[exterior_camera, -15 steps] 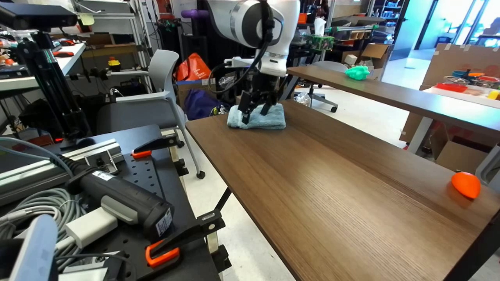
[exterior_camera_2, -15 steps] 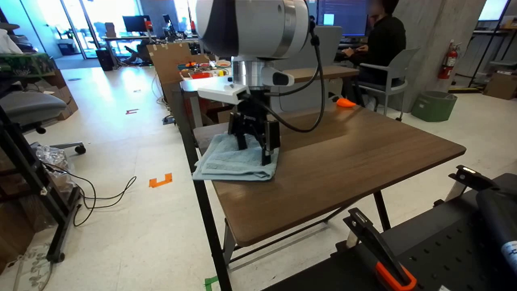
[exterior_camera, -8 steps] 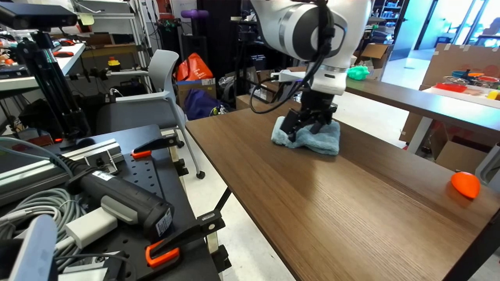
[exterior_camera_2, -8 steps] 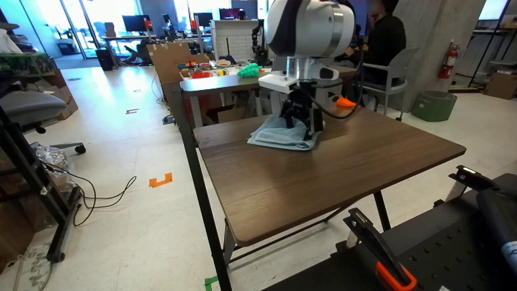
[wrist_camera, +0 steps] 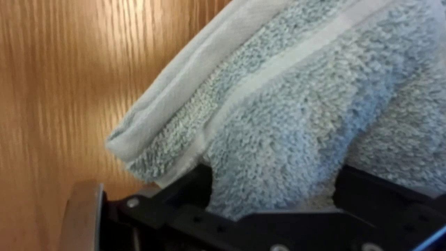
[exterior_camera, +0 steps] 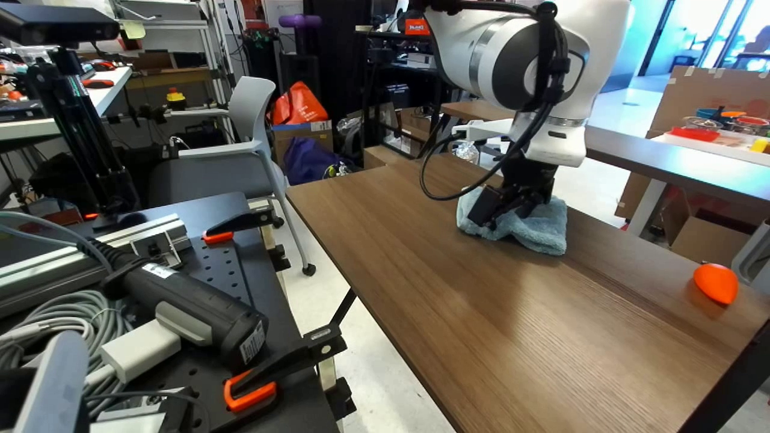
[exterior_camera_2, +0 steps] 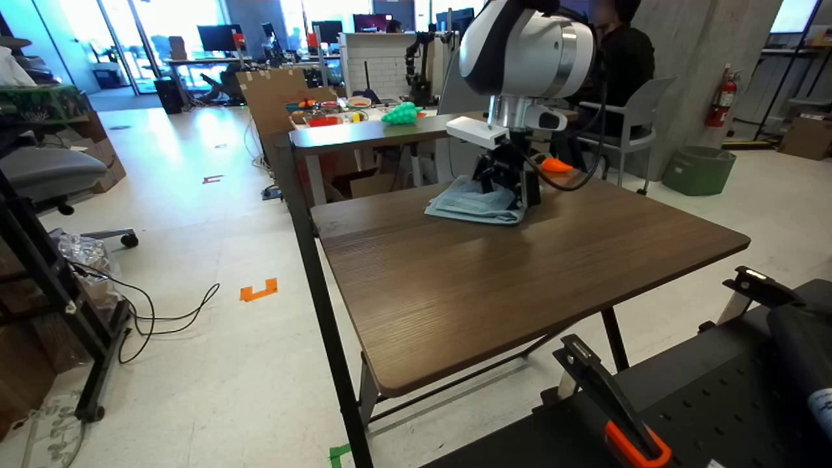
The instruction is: Use the towel to clean the table
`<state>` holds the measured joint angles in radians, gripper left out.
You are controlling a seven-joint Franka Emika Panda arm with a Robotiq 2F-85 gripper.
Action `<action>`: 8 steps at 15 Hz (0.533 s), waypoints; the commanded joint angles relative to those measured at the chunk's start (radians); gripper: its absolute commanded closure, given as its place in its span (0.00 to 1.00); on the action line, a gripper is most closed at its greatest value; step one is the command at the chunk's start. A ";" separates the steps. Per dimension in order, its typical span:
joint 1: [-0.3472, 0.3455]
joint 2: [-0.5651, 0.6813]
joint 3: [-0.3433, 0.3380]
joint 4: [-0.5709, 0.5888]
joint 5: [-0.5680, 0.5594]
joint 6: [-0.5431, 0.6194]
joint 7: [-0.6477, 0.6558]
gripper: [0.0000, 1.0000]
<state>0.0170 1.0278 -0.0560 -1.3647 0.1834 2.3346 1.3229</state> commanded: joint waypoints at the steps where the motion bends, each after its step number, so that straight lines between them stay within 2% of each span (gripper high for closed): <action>1: 0.084 -0.028 0.056 -0.089 0.033 0.116 0.008 0.00; 3: 0.137 -0.035 0.092 -0.104 0.036 0.137 0.019 0.00; 7: 0.231 -0.078 0.105 -0.170 0.016 0.184 0.037 0.00; 8: 0.236 -0.065 0.107 -0.157 0.016 0.183 0.031 0.00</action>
<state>0.2348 0.9870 0.0479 -1.4719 0.1855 2.4802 1.3648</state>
